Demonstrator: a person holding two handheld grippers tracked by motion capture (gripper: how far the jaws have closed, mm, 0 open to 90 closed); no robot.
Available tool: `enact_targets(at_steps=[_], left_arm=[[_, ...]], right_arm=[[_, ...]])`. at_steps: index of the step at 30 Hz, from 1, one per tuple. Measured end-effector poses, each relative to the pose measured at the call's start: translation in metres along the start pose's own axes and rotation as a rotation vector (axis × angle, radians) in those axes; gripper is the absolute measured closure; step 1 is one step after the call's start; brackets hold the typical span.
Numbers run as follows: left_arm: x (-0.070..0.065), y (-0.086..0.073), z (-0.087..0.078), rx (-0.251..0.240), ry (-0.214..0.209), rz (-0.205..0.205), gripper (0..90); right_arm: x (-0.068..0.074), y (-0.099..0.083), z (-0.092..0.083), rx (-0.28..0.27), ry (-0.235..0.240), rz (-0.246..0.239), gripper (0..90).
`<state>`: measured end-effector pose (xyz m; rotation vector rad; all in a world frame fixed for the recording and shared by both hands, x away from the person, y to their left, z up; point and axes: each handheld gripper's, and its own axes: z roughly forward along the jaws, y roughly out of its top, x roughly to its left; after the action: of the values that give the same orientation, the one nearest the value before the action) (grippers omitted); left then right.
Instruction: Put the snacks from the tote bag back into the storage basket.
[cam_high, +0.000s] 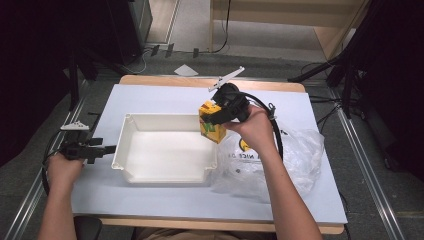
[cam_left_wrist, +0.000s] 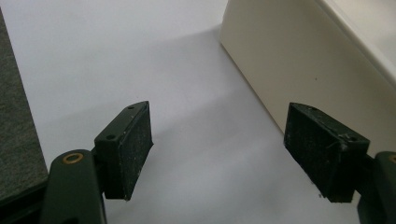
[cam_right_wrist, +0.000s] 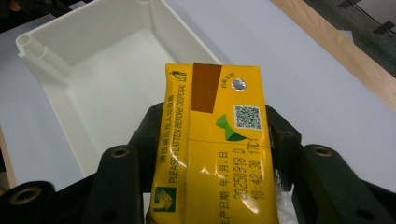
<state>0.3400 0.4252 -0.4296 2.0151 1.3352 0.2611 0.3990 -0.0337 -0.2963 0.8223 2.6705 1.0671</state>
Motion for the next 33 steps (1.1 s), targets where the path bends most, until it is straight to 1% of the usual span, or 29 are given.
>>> enact_targets(at_steps=[12, 14, 15, 23, 26, 29, 33], left_arm=[[0.001, 0.0, 0.0, -0.002, -0.003, -0.001, 24.7], [0.001, 0.0, 0.0, -0.003, -0.005, -0.002, 24.7], [0.001, 0.0, 0.0, -0.002, -0.005, -0.002, 24.7], [0.001, 0.0, 0.0, 0.0, -0.007, -0.003, 24.7], [0.001, 0.0, 0.0, -0.003, -0.008, -0.004, 24.8], [0.001, 0.0, 0.0, -0.002, -0.003, -0.003, 24.7], [0.001, 0.0, 0.0, -0.004, -0.003, -0.006, 24.7]], right_arm=[[0.0, 0.01, 0.008, 0.012, 0.014, -0.006, 52.7], [0.0, 0.011, 0.01, 0.013, 0.022, -0.009, 52.7], [0.0, 0.012, 0.011, 0.013, 0.021, -0.004, 52.7], [0.001, 0.021, 0.02, 0.024, 0.024, -0.017, 52.7], [0.002, 0.025, 0.025, 0.027, 0.028, -0.015, 52.7], [0.002, 0.026, 0.029, 0.033, 0.029, -0.022, 52.7], [0.002, 0.027, 0.032, 0.036, 0.03, -0.017, 52.7]])
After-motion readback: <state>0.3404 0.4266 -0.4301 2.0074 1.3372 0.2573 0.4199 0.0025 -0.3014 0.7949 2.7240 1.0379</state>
